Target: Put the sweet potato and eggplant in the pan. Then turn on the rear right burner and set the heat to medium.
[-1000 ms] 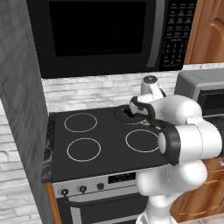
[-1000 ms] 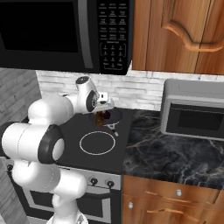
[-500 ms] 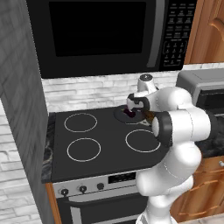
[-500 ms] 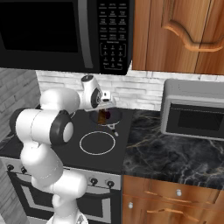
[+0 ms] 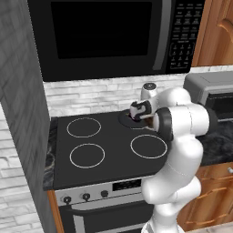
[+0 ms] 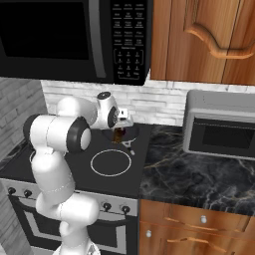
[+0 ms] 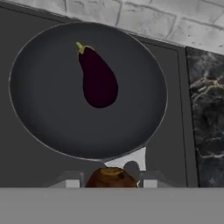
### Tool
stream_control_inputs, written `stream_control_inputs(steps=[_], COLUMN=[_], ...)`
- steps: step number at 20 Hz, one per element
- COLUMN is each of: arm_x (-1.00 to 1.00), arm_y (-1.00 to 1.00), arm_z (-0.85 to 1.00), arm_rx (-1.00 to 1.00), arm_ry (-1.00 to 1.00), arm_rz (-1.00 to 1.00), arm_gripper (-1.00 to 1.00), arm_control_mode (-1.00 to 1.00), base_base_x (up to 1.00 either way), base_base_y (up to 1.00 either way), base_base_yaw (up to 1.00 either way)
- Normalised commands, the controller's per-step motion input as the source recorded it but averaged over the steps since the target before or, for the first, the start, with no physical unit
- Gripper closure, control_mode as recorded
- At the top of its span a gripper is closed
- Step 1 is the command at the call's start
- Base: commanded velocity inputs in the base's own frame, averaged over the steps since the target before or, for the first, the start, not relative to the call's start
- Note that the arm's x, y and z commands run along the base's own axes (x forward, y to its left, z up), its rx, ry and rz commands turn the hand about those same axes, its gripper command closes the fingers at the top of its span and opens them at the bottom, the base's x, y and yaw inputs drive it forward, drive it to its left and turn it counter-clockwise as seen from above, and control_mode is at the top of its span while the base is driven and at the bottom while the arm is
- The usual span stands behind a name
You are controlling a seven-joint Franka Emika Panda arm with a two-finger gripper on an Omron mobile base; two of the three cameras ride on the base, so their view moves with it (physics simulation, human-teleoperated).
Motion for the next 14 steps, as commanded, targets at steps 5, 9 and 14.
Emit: stream_control_inputs(steps=[5, 9, 14], arm_x=[0.65, 0.57, 0.48], arm_y=[-0.08, -0.09, -0.05], arm_z=[-0.01, -0.04, -0.19], arm_rx=[0.08, 0.11, 0.05], arm_ry=[-0.01, -0.01, -0.03], arm_rz=[-0.04, -0.02, 0.00], arm_gripper=[1.00, 1.00, 1.00], arm_control_mode=[-1.00, -1.00, -1.00], base_base_x=[0.00, 0.00, 0.00], base_base_y=[0.00, 0.00, 0.00], base_base_yaw=[0.00, 0.00, 0.00])
